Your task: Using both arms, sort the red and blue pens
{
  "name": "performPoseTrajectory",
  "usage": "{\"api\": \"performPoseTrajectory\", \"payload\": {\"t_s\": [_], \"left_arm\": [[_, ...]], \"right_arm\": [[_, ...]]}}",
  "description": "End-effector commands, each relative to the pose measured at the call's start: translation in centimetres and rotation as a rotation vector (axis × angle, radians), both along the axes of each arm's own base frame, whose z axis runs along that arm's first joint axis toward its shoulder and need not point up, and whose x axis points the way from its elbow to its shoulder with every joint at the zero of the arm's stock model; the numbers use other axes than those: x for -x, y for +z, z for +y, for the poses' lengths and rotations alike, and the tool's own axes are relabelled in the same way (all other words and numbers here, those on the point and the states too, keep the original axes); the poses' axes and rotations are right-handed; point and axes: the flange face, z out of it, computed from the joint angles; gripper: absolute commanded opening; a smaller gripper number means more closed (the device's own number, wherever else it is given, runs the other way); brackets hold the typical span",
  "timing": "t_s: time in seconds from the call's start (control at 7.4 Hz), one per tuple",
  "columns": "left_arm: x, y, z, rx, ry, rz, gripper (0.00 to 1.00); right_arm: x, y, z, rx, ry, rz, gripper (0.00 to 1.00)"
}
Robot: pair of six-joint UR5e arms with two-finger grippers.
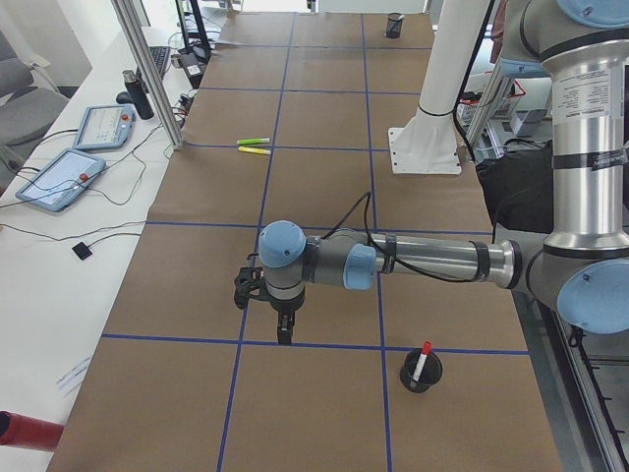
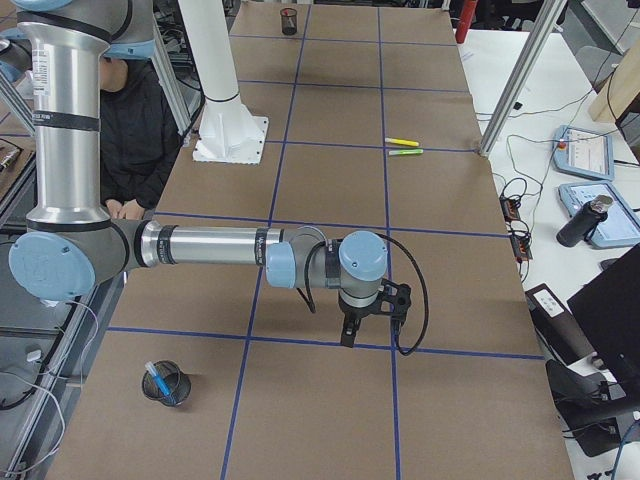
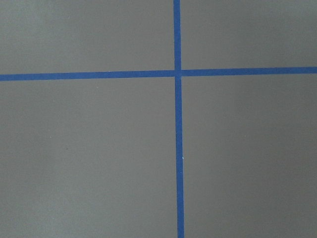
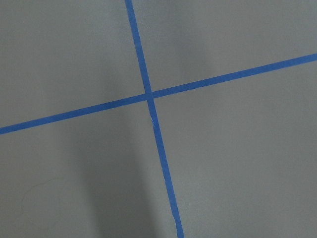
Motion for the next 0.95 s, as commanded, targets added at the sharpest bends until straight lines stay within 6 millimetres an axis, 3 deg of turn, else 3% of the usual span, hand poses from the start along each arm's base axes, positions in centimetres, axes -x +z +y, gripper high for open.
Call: {"api": "performPoseTrajectory", "payload": {"t_s": [0.0,0.27,0.81], "left_arm": [[0.9,-0.1,0.1,-0.002,-0.02,0.0,1.0],[2.4,-0.1,0.3,-0.002,-0.052,0.0,1.0],[2.8,-0.1,0.3,-0.002,-0.062,-0.002,1.0]], "right_arm": [[0.0,0.1,0.0,0.002,0.0,0.001,1.0],[0.0,0.2,0.1,0.005,0.0,0.001,1.0],[0.0,0.5,0.1,0.009,0.0,0.003,1.0]]}}
